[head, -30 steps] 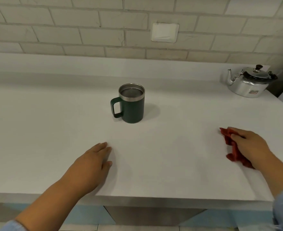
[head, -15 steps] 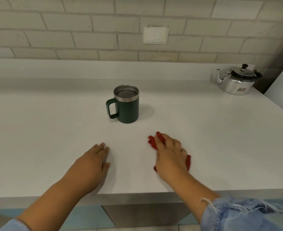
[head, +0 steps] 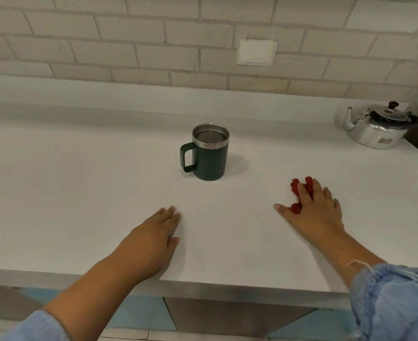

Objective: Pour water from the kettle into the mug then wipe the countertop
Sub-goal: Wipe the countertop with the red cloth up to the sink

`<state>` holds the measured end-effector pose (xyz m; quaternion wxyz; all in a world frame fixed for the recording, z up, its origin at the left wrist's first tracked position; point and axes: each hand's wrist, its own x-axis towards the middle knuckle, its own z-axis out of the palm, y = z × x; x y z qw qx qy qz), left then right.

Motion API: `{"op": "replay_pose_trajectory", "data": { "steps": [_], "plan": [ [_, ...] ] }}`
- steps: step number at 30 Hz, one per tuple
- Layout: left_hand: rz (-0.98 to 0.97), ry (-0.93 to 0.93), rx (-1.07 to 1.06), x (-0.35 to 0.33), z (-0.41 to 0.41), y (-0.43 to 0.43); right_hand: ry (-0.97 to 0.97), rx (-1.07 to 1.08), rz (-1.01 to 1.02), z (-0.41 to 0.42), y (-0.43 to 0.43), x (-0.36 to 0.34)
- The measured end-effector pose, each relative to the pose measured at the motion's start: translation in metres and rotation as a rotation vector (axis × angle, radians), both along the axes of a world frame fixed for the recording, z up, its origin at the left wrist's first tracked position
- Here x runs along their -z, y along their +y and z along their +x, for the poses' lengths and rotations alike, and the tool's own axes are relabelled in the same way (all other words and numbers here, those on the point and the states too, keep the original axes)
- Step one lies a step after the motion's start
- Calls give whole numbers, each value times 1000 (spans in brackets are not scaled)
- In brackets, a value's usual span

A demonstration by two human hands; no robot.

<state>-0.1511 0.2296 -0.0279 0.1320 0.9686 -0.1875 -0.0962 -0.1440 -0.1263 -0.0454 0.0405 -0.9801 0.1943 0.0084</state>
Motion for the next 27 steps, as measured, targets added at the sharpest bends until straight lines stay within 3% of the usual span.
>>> {"op": "replay_pose_trajectory", "data": {
  "steps": [7,11,14,17,20,23,27],
  "plan": [
    [-3,-11,-9,1,-1,-1,-139,-345,111,21,105,1],
    [6,-7,-9,-1,-1,0,-44,-489,100,21,155,-5],
    [7,-2,1,-3,1,1,-29,-497,483,18,157,-21],
    [-71,4,-12,-5,1,8,-290,-422,744,11,127,-36],
    [-135,-53,-68,-8,-2,22,-508,-155,846,-2,71,-44],
    [-126,-115,-140,-11,-5,42,-495,36,720,-28,15,-35],
    [-60,-89,-228,-10,-8,63,-130,89,136,-56,-4,-11]
  ]
}}
